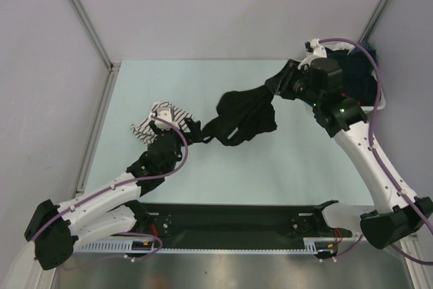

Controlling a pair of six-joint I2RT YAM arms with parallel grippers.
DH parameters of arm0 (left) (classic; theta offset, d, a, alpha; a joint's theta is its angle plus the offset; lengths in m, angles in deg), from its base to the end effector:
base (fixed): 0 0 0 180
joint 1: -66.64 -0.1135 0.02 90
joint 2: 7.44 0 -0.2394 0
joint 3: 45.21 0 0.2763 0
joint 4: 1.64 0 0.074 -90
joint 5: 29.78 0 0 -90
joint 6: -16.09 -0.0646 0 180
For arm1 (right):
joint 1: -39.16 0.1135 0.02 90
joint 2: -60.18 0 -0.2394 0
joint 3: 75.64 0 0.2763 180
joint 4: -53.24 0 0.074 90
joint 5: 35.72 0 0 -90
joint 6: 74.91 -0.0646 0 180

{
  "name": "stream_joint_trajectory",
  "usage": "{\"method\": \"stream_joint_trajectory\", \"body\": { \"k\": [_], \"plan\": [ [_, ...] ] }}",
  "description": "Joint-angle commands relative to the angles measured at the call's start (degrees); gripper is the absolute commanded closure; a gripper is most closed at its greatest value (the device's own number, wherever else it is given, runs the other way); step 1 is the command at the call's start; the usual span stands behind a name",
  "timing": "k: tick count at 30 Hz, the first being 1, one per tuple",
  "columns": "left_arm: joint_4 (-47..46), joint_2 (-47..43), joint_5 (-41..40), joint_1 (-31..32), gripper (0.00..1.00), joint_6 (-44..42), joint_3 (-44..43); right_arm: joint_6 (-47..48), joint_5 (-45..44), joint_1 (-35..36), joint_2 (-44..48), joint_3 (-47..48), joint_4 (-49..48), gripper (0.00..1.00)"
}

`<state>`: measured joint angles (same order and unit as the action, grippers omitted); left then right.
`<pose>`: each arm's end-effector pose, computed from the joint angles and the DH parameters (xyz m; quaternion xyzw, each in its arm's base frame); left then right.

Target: Fold and stack the tank tops

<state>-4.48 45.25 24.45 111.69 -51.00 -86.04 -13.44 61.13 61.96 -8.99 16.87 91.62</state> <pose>0.2176 -0.1645 0.2273 -0.0567 0.7486 -0.1517 0.6430 0.2938 0.1319 0.4109 0.0033 0.7930 0.3058 0.5269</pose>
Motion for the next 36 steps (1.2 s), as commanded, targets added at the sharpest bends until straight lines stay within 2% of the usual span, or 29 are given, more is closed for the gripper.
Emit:
{"method": "stream_joint_trajectory", "body": {
  "k": [1, 2, 4, 7, 8, 11, 18, 22, 25, 26, 28, 32, 36],
  "plan": [
    [-1.0, 0.4, -1.3, 0.3, 0.02, -0.3, 0.1, 1.6, -5.4, -0.5, -6.8, -3.8, 7.0, 0.38],
    [-0.4, 0.9, -1.0, 0.3, 0.02, -0.3, -0.3, 1.8, -6.7, -0.6, -8.0, -4.1, 8.3, 0.23],
    [0.3, 2.7, -0.4, 0.3, 0.02, -0.4, -1.5, 3.3, -8.8, -0.5, -8.4, -8.2, 6.9, 0.21],
    [1.0, 5.1, 2.1, 0.3, 0.02, -1.4, -3.0, 6.6, -5.3, 0.2, -4.2, -13.5, 1.8, 0.3],
    [1.1, 5.8, 2.9, 0.3, 0.03, -1.6, -3.7, 7.3, -4.7, 0.7, -3.2, -16.3, 1.1, 0.37],
    [1.7, 8.5, 4.6, 0.3, 0.02, -1.1, -4.7, 8.5, -3.3, 2.5, -1.8, -19.7, 1.2, 0.44],
    [4.6, 13.0, 3.9, -0.4, 0.0, 0.6, -7.7, 7.7, 0.0, 11.1, -4.2, -25.7, -1.7, 0.39],
    [7.1, 16.5, 8.0, -4.8, 0.01, 1.5, -9.4, 6.0, -0.3, 13.1, -6.1, -27.2, -4.7, 0.39],
    [9.4, 22.3, 17.0, -11.8, 0.06, 4.5, -12.0, 6.1, 0.1, 13.1, -6.2, -27.6, -6.4, 0.39],
    [11.1, 24.1, 23.0, -13.7, 0.11, 5.5, -13.6, 6.3, -0.5, 13.1, -6.1, -27.7, -6.4, 0.39],
    [12.1, 29.3, 28.2, -17.4, 0.16, 7.0, -15.3, 6.7, -0.9, 13.1, -5.6, -27.7, -6.5, 0.39],
    [14.1, 35.6, 34.5, -17.8, 0.33, 6.3, -20.3, 7.0, -0.8, 12.9, -4.7, -28.4, -7.0, 0.4],
    [17.0, 42.1, 37.9, -17.7, 0.43, 6.4, -24.3, 7.2, -0.5, 12.6, -4.0, -29.3, -8.1, 0.41]
  ]
}}
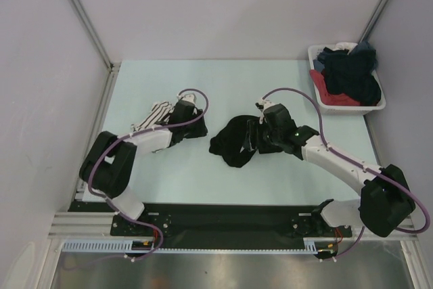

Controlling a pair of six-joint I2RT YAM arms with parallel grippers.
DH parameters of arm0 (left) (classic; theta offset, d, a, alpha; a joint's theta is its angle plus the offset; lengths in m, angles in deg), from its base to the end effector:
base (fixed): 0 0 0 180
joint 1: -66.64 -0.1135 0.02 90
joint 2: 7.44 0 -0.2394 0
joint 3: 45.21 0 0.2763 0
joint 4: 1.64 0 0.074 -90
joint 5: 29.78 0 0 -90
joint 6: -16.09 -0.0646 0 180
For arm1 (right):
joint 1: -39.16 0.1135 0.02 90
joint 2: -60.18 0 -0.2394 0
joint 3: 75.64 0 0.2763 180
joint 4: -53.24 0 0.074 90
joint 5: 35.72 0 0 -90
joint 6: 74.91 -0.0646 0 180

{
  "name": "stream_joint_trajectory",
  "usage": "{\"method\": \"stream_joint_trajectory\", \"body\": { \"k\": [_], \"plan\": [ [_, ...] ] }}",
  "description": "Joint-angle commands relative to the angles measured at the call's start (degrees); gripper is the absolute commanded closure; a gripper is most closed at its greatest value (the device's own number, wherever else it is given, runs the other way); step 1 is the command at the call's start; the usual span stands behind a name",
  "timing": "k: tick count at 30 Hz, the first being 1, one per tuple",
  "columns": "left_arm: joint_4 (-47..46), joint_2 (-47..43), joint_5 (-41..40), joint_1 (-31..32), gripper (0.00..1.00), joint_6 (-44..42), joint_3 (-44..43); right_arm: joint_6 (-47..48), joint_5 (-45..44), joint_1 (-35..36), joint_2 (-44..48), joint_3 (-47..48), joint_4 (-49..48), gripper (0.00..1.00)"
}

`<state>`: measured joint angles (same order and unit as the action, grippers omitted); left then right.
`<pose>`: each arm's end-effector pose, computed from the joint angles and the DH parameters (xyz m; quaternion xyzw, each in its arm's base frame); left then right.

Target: Fold and stack the tank tops

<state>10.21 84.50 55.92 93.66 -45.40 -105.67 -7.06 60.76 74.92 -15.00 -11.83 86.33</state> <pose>0.3268 -0.1612 0.1135 -0.0268 0.9173 -0.1539 0.3663 0.2621 0.1978 0.1937 -0.1308 0.9115 0.2327 0.3129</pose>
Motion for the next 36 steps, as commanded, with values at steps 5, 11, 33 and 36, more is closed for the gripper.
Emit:
{"method": "stream_joint_trajectory", "body": {
  "k": [5, 11, 33, 36],
  "plan": [
    [5.9, 9.4, 6.0, -1.5, 0.46, 2.3, -9.3, 0.6, 0.9, -1.2, 3.0, -1.7, -3.8, 0.41],
    [4.4, 14.0, 7.9, -12.6, 0.49, 4.5, -14.3, 0.0, 2.2, -1.5, 4.4, -3.1, -4.2, 0.41],
    [6.5, -10.5, 0.1, 14.4, 0.11, 2.9, -2.1, -5.2, -6.5, -2.3, 8.3, -8.1, -3.9, 0.37],
    [4.4, -9.7, -0.4, 18.1, 0.11, 5.2, 0.5, -5.9, -9.5, -6.9, 11.1, -10.7, -3.2, 0.22]
  ]
}}
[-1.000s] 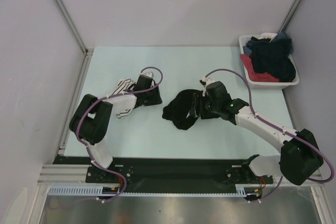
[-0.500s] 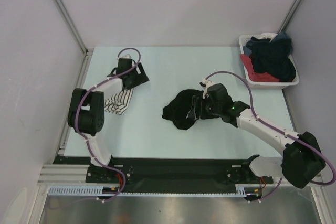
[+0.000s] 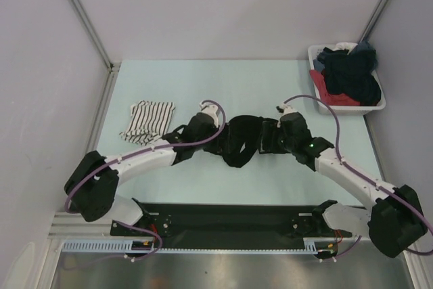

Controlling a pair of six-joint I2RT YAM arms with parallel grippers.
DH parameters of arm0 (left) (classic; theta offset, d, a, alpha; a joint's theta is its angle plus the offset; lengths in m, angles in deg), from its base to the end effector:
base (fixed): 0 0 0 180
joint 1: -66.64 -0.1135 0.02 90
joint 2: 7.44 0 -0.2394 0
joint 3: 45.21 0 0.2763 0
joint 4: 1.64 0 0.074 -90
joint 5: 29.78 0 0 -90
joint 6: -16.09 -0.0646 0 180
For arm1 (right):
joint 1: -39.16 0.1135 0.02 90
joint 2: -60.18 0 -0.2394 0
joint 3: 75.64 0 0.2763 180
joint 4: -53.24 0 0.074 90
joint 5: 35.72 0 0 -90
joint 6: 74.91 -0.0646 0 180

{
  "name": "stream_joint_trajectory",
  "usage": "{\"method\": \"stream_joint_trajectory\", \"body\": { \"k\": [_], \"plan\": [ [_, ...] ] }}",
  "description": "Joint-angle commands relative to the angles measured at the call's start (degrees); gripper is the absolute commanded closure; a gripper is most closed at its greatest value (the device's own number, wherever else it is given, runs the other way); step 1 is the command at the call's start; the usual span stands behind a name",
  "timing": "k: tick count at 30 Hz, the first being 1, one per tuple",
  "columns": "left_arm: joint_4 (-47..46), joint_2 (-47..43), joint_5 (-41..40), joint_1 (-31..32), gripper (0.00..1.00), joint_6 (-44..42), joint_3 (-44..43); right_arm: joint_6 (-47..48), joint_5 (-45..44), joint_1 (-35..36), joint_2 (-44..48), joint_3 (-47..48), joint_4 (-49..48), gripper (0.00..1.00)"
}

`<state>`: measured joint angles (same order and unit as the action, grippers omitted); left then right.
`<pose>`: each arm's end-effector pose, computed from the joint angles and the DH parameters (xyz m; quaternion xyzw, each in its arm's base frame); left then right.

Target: Fold and stack the tank tops

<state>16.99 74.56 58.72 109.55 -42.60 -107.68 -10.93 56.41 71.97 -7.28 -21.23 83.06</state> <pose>0.2619 -0.2412 0.1726 0.0852 0.8953 -0.2543 0.3557 0.2500 0.1640 0.1780 -0.0617 0.9144 0.2112 0.3398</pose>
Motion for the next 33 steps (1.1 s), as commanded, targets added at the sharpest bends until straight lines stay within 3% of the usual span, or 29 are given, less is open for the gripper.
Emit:
{"method": "stream_joint_trajectory", "body": {
  "k": [1, 6, 9, 13, 14, 17, 18, 19, 20, 22, 27, 33],
  "plan": [
    [-3.2, 0.9, -3.2, 2.8, 0.11, 3.0, 2.9, -1.9, -5.3, -5.1, 3.3, -2.1, 0.0, 0.21],
    [-3.2, 9.3, -3.2, 3.2, 0.11, 3.7, 0.1, -1.3, -6.0, -10.6, -0.9, -2.3, -1.7, 0.19],
    [-4.3, 13.1, -3.2, 3.2, 0.17, 2.7, -1.4, -0.7, -7.0, -11.5, -4.2, -1.0, -2.7, 0.19],
    [-3.6, 15.1, -2.8, 3.2, 0.53, 1.8, -3.6, -0.4, -10.6, -12.2, -7.0, 0.4, -2.4, 0.19],
    [-4.0, 14.5, -2.5, 3.2, 0.57, 1.7, -3.2, -0.3, -10.7, -12.7, -7.5, 0.2, -3.4, 0.22],
    [-4.5, 12.1, -2.4, 3.2, 0.77, 1.6, -1.7, -0.1, -11.5, -12.9, -8.6, -0.2, -4.8, 0.47],
    [-4.5, 11.1, -2.4, 3.2, 0.82, 1.5, -1.1, 0.1, -11.9, -12.9, -8.7, -0.2, -4.9, 0.69],
    [-4.6, 9.9, -2.5, 3.2, 0.94, 1.4, -0.3, 0.2, -12.1, -12.9, -8.7, -0.6, -5.0, 0.79],
    [-4.5, 7.5, -2.6, 3.1, 0.99, 1.6, 1.0, 0.4, -12.4, -12.8, -7.8, -1.2, -5.6, 0.85],
    [-3.2, 3.0, -3.2, 2.9, 1.0, 1.5, 1.9, 0.2, -12.9, -12.9, -5.7, -2.7, -5.6, 0.99],
    [2.7, -6.9, -3.5, -1.0, 1.0, 1.0, 2.9, 0.4, -11.5, -13.3, 4.6, -2.8, -2.9, 1.0],
    [6.6, -26.2, -6.1, -8.2, 1.0, 2.7, 6.3, -0.3, -8.2, -13.3, 14.2, 4.3, 6.7, 1.0]
  ]
}}
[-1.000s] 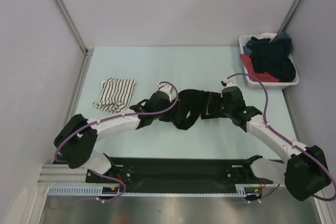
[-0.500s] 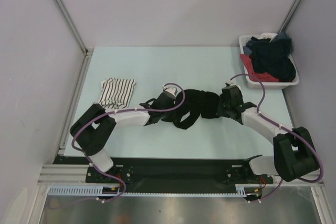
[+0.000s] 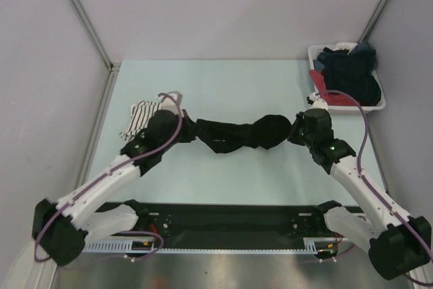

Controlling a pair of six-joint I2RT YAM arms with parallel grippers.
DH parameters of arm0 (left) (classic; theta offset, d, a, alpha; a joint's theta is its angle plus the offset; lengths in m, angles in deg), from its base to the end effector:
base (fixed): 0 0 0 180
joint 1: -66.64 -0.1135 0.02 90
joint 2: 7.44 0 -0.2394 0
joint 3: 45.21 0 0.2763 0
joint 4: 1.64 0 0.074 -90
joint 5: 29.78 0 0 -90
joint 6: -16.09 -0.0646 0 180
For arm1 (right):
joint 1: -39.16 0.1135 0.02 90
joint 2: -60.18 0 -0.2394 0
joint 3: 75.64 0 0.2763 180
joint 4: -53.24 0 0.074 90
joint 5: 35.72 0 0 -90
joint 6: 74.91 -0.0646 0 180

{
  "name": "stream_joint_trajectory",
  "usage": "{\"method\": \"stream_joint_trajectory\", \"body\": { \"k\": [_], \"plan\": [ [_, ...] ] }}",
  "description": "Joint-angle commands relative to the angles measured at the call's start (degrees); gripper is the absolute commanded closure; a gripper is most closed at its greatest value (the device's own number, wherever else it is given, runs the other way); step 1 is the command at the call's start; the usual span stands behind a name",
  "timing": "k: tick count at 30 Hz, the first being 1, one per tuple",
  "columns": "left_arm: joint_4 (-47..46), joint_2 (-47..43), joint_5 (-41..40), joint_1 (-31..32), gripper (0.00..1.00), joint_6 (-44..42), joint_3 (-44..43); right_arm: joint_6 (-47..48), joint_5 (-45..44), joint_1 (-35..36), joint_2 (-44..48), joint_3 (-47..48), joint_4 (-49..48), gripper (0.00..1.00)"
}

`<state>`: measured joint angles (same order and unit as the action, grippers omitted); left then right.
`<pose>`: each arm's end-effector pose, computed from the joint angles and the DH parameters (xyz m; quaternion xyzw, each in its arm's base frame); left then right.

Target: Fold and stack the tank tops

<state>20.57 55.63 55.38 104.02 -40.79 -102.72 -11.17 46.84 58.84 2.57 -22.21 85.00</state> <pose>0.2489 -0.1833 0.2357 0.0100 0.8556 -0.2685 0.4425 0.2656 0.0861 0.2145 0.0805 0.8857 0.1238 0.4401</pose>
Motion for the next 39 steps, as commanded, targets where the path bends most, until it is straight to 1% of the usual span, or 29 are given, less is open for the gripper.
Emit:
{"method": "stream_joint_trajectory", "body": {
  "k": [1, 3, 4, 5, 7, 9, 10, 11, 12, 13, 14, 15, 16, 17, 18, 19, 20, 21, 24, 27, 29, 30, 32, 35, 37, 39],
  "plan": [
    [3.8, -12.1, -3.8, -2.8, 1.0, 1.1, 1.3, 0.1, 2.1, -0.2, 7.2, 6.1, 5.9, 1.0],
    [5.9, -16.6, -5.9, -2.8, 1.0, 1.0, 0.2, 0.5, 2.7, -0.1, 10.4, 8.8, 9.2, 1.0],
    [6.8, -20.4, -6.4, -2.8, 1.0, 0.8, -0.5, 0.6, 2.8, -0.1, 11.5, 9.5, 10.0, 1.0],
    [7.3, -22.0, -6.8, -2.8, 1.0, 0.7, -1.3, 0.6, 2.8, -0.2, 13.7, 10.2, 10.7, 1.0],
    [9.5, -24.6, -9.2, -2.8, 0.99, 0.7, -2.3, 0.8, 2.3, -0.2, 14.5, 10.7, 10.0, 0.98],
    [11.2, -24.1, -10.1, -3.5, 0.98, 0.8, -2.9, 2.0, 1.4, -1.0, 11.2, 11.0, 8.2, 0.96],
    [11.6, -21.8, -8.8, -4.1, 0.99, 0.6, -3.2, 2.5, 1.5, -1.8, 8.9, 12.5, 8.4, 0.95],
    [12.5, -20.5, -7.1, -5.8, 1.0, 0.6, -3.6, 3.0, 2.7, -3.0, 3.2, 13.4, 8.5, 0.94],
    [12.5, -18.9, -5.2, -6.9, 1.0, 0.7, -3.7, 3.0, 6.7, -6.7, 0.4, 14.5, 8.8, 0.79],
    [12.4, -16.3, -3.4, -7.9, 1.0, 1.3, -3.5, 2.4, 9.3, -8.9, -2.0, 16.5, 9.7, 0.53],
    [11.6, -15.4, 0.4, -10.2, 1.0, 1.5, -2.6, 1.4, 11.1, -10.5, -5.8, 17.1, 9.8, 0.33],
    [10.7, -15.0, 1.5, -10.9, 1.0, 1.7, -1.8, 0.7, 13.8, -12.7, -6.5, 17.0, 9.5, 0.18],
    [9.8, -14.8, 2.2, -11.2, 1.0, 1.9, 0.0, -0.2, 14.7, -12.8, -6.2, 16.8, 7.6, 0.16],
    [7.8, -15.0, 3.0, -11.3, 1.0, 1.9, 1.0, -0.5, 15.7, -12.7, -5.4, 14.6, 5.9, 0.15],
    [7.1, -15.1, 3.5, -11.3, 1.0, 1.8, 1.8, -0.8, 18.2, -12.4, -2.8, 13.2, 4.2, 0.16],
    [6.9, -15.0, 3.6, -11.4, 1.0, 1.6, 2.3, -1.0, 19.5, -12.0, -1.6, 11.4, 0.8, 0.19],
    [6.9, -15.0, 3.2, -11.3, 1.0, 1.5, 3.0, -1.0, 20.4, -11.7, -0.5, 8.7, -0.4, 0.21],
    [7.1, -14.7, 2.7, -11.5, 1.0, 1.4, 3.0, -0.8, 21.6, -11.3, 0.4, 7.6, -0.9, 0.26],
    [7.8, -14.7, 1.2, -11.5, 1.0, 0.6, 3.2, 1.8, 22.7, -8.5, 1.2, 5.2, 0.5, 0.32],
    [8.2, -14.6, -0.8, -11.7, 1.0, -0.3, 2.7, 3.1, 20.9, -4.3, -0.6, 2.7, 3.2, 0.33],
    [8.3, -13.8, -1.3, -12.8, 1.0, -1.0, 2.0, 2.1, 18.3, -1.3, -1.5, 0.8, 3.1, 0.3],
    [8.2, -12.7, -1.2, -13.4, 1.0, -1.1, 1.8, 1.6, 15.0, -1.1, -1.8, -1.0, 2.8, 0.26],
    [7.5, -11.5, -0.5, -15.4, 1.0, -1.1, 1.0, 0.6, 13.4, -1.6, -2.6, -2.2, 1.1, 0.24],
    [5.7, -8.7, 1.5, -17.1, 0.99, -0.7, 0.1, 0.2, 11.3, -3.3, -4.7, -2.0, -1.1, 0.24],
    [4.7, -6.3, 3.1, -17.2, 1.0, -0.4, -0.2, 0.3, 11.3, -4.4, -6.9, 0.0, -2.6, 0.28],
    [3.1, -3.9, 4.4, -17.2, 0.99, -0.3, -0.2, 0.8, 12.2, -5.5, -11.1, 1.5, -3.8, 0.32]
  ]
}}
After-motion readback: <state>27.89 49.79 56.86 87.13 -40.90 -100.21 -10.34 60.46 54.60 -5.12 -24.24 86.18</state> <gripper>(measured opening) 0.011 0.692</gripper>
